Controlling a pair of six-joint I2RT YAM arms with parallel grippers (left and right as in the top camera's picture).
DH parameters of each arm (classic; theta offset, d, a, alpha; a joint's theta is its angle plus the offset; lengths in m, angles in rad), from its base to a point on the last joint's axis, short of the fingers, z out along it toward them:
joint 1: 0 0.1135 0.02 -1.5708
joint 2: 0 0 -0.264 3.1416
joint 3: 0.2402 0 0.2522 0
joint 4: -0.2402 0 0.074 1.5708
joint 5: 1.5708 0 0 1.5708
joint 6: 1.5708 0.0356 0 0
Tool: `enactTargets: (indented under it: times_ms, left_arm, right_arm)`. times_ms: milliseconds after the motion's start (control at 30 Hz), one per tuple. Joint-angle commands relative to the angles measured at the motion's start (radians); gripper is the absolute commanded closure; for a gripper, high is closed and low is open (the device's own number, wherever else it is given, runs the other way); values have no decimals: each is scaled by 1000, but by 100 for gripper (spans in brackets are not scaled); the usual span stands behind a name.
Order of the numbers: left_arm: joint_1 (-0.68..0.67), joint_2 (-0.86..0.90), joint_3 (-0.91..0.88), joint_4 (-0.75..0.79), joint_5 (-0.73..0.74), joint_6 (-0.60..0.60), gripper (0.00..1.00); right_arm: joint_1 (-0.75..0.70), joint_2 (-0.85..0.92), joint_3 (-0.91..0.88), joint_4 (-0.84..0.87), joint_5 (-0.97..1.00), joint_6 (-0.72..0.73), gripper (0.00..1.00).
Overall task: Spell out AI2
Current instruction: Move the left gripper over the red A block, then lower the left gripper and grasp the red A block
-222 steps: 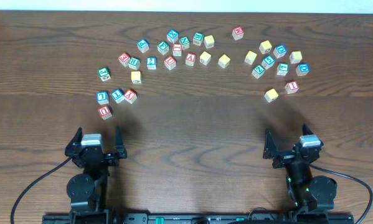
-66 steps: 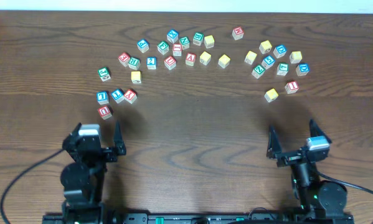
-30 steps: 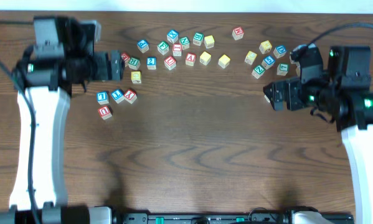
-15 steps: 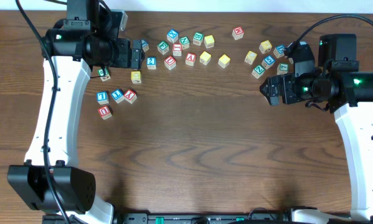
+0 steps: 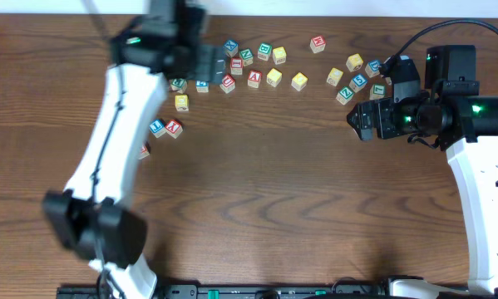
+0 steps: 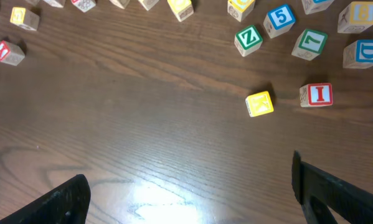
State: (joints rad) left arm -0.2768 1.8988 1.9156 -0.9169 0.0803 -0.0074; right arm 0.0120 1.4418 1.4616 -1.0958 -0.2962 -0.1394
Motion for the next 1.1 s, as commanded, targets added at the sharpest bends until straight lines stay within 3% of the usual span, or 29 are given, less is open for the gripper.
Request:
enactTargets:
  times_ms: [0,67,133,400,800,1067]
  left_arm:
    - [-45,116,108,-1,-111,-89,4]
    - [-57,183,169,0,-111,-144,4]
    - [-68,243,209,11,-110,-176,11]
    - [-116,380,221,90,-111,-182,28]
    - [-159,480,220,242,-112,-183,37]
    - [-159,515,220,267,-148,-235,38]
  right_arm:
    - [-5,0,23,-1,-9,-8,1]
    - [-5,0,23,-1,-9,-8,1]
    - [-5,0,23,-1,-9,-8,1]
    - [-5,0,23,-1,-9,-8,1]
    - [-5,0,23,-1,-9,-8,1]
    - [-5,0,23,-1,-10,-8,1]
